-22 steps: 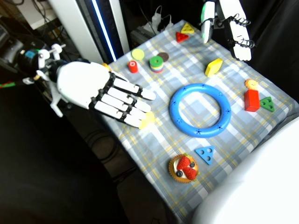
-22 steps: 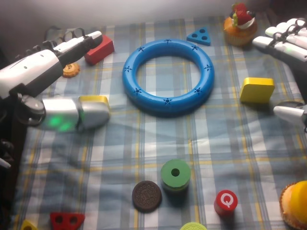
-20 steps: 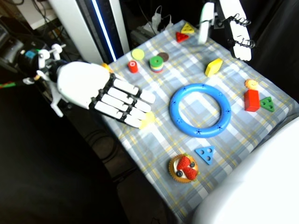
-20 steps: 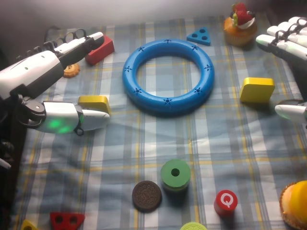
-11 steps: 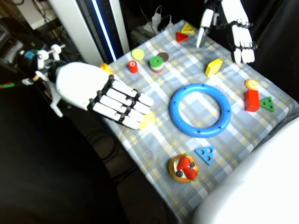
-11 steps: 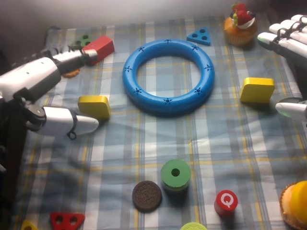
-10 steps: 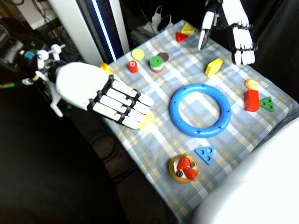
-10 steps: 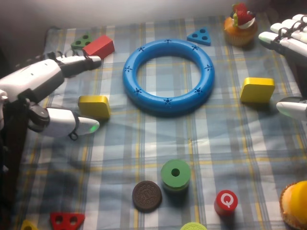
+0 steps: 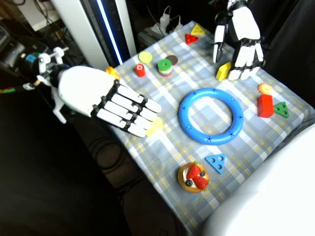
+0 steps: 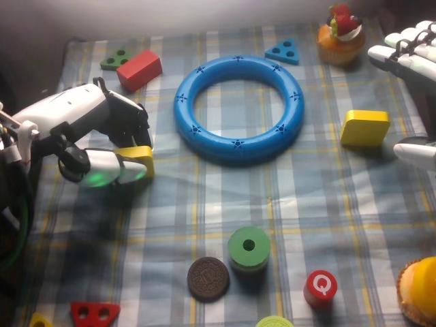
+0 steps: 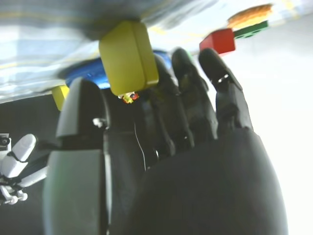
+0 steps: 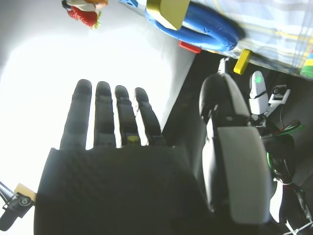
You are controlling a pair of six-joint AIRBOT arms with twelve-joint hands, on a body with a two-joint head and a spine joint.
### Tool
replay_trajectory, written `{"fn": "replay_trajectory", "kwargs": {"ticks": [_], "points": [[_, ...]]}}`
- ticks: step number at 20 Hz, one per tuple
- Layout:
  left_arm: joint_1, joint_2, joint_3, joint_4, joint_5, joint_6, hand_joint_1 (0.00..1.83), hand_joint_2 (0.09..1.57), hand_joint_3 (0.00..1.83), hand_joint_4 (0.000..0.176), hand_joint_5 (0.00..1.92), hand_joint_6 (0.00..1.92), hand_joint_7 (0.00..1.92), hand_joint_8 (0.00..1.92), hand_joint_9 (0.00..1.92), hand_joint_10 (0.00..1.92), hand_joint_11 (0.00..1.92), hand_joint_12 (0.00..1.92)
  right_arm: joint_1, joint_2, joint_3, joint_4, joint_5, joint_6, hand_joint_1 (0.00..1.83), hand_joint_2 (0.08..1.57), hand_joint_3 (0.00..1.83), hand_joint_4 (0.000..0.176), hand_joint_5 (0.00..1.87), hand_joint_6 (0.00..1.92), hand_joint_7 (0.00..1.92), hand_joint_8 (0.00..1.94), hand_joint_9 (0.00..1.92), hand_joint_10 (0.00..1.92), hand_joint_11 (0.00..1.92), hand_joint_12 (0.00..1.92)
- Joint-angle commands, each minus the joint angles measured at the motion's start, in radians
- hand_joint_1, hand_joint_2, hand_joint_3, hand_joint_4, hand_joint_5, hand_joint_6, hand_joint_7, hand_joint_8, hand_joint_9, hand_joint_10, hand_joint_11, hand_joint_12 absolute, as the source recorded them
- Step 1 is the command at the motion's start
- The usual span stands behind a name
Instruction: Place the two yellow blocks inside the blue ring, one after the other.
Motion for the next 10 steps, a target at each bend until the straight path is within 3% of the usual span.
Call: {"fn": "replay_trajectory", "kwargs": {"ticks": [1, 2, 3, 5, 6, 7, 8, 9, 10], "points": [[-0.020, -0.003, 0.005, 0.023, -0.113, -0.001, 1.19, 1.18, 0.00, 0.000, 0.84, 1.09, 0.90, 1.25, 0.66, 1.13, 0.01, 1.88, 0.007, -0.001, 0.003, -0.008, 0.120, 0.000, 0.49, 1.26, 0.00, 0.009, 0.00, 0.00, 0.00, 0.00, 0.00, 0.00, 0.00, 0.00], [-0.031, -0.003, -0.001, 0.036, -0.127, -0.001, 1.19, 1.18, 0.00, 0.000, 0.81, 1.12, 0.91, 1.26, 0.63, 1.20, 0.01, 1.89, 0.007, -0.001, 0.003, -0.008, 0.120, 0.000, 0.49, 1.26, 0.00, 0.010, 0.00, 0.00, 0.00, 0.00, 0.00, 0.00, 0.00, 0.00], [-0.042, -0.002, -0.006, 0.047, -0.138, -0.001, 1.20, 1.17, 0.00, 0.000, 0.82, 1.12, 0.94, 1.21, 0.67, 1.13, 0.03, 1.87, 0.007, -0.001, 0.003, -0.008, 0.120, 0.000, 0.48, 1.26, 0.00, 0.001, 0.00, 0.00, 0.00, 0.00, 0.00, 0.00, 0.00, 0.00], [-0.074, -0.002, -0.018, 0.089, -0.161, -0.002, 1.19, 1.17, 0.00, 0.000, 0.84, 1.11, 0.91, 1.24, 0.64, 1.21, 0.01, 1.90, 0.007, 0.000, 0.002, -0.008, 0.128, 0.000, 0.47, 1.26, 0.00, 0.020, 0.00, 0.00, 0.00, 0.00, 0.00, 0.00, 0.00, 0.00], [-0.095, -0.003, -0.022, 0.118, -0.172, -0.012, 1.20, 1.21, 0.01, 0.000, 0.80, 1.09, 0.81, 1.50, 0.54, 1.66, 0.05, 1.92, 0.007, 0.000, 0.001, -0.008, 0.131, 0.001, 0.47, 1.26, 0.00, 0.022, 0.00, 0.00, 0.00, 0.00, 0.00, 0.00, 0.00, 0.00], [-0.117, -0.009, -0.021, 0.141, -0.176, -0.021, 1.19, 1.25, 0.01, 0.000, 0.76, 1.10, 0.74, 1.65, 0.50, 1.87, 0.07, 1.92, 0.007, 0.000, 0.001, -0.009, 0.133, 0.002, 0.47, 1.26, 0.00, 0.025, 0.00, 0.00, 0.00, 0.00, 0.00, 0.00, 0.00, 0.00], [-0.141, -0.022, -0.013, 0.157, -0.171, -0.026, 1.20, 1.24, 0.00, 0.000, 0.79, 1.05, 0.74, 1.66, 0.56, 1.91, 0.20, 1.92, 0.007, 0.000, 0.000, -0.009, 0.133, 0.002, 0.46, 1.27, 0.01, 0.022, 0.00, 0.00, 0.00, 0.00, 0.00, 0.00, 0.00, 0.00], [-0.167, -0.040, 0.001, 0.167, -0.155, -0.026, 1.19, 1.24, 0.00, 0.000, 0.75, 1.27, 0.75, 1.49, 0.59, 1.92, 0.22, 1.92, 0.007, 0.000, 0.000, -0.010, 0.133, 0.002, 0.47, 1.26, 0.00, 0.018, 0.00, 0.00, 0.00, 0.00, 0.00, 0.00, 0.00, 0.00], [-0.194, -0.058, 0.018, 0.178, -0.131, -0.026, 1.19, 1.23, 0.00, 0.000, 0.76, 1.17, 0.79, 1.52, 0.52, 1.71, 0.09, 1.92, 0.007, 0.000, 0.000, -0.010, 0.133, 0.002, 0.45, 1.27, 0.01, 0.018, 0.00, 0.00, 0.00, 0.00, 0.00, 0.00, 0.00, 0.00]]}}
